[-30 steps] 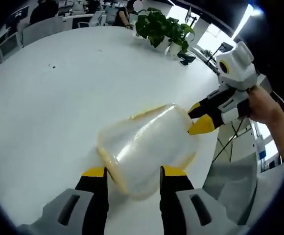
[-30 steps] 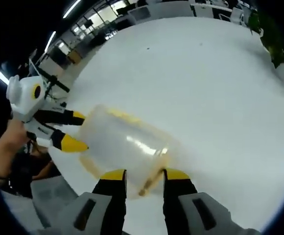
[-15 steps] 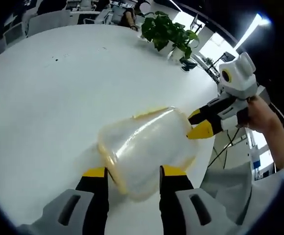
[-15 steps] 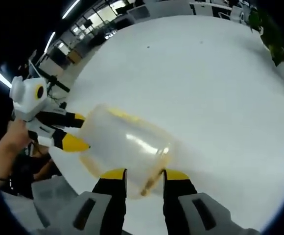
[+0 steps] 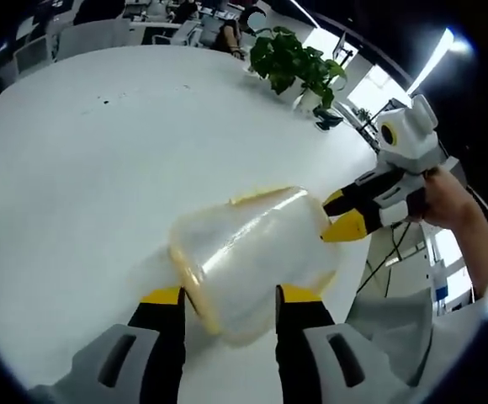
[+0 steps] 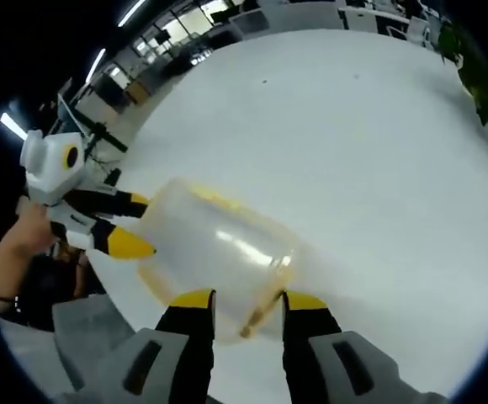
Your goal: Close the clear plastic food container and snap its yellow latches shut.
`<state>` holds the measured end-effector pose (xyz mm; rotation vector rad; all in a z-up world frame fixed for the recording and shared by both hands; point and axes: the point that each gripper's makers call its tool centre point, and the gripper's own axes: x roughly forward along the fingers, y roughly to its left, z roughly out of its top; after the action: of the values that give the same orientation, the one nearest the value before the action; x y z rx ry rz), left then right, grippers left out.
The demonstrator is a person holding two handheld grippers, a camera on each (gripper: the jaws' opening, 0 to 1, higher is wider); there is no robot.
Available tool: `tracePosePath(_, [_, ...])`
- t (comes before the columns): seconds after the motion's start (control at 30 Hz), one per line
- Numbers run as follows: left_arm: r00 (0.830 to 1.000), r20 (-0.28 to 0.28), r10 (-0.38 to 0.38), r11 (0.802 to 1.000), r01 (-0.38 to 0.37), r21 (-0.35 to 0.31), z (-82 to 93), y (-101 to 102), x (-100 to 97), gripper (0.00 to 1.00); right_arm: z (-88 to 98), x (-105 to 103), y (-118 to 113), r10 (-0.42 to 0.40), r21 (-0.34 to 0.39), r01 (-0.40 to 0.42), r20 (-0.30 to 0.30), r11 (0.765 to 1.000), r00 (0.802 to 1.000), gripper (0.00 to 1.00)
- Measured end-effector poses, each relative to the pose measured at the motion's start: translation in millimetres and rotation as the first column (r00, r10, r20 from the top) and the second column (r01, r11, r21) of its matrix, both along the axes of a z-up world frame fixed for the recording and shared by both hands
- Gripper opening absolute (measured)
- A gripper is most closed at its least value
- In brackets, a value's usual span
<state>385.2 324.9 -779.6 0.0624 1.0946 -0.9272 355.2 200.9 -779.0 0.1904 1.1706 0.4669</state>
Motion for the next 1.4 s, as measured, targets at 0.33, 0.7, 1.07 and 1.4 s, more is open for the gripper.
tracePosePath(0.33, [0.999,-0.002,0.052,0.999,-0.052,0.001,0.5,1.2,-3.3,0.41,-0.3,3.5,0.3,0.063,-0.007,-0.063,-0.023,0.998,0.998,0.29])
tracePosePath(0.7, [0.997,0.011,0.077,0.997,-0.077,-0.018,0.3,2.2,-3.6,0.41,1.5,5.1,0.1,0.107,-0.028,-0.108,-0.028,0.994,0.994,0.30])
tracePosePath(1.07, [0.997,0.066,0.042,0.999,-0.041,-0.016,3.6,1.8,-1.6,0.44,0.8,7.0,-1.5,0.103,-0.010,-0.103,-0.014,0.995,0.995,0.31])
tracePosePath(1.4, [0.991,0.117,-0.061,0.998,0.059,0.016,6.5,1.7,-2.1,0.46,6.6,3.2,-4.8,0.249,-0.107,-0.245,0.025,0.964,0.968,0.33])
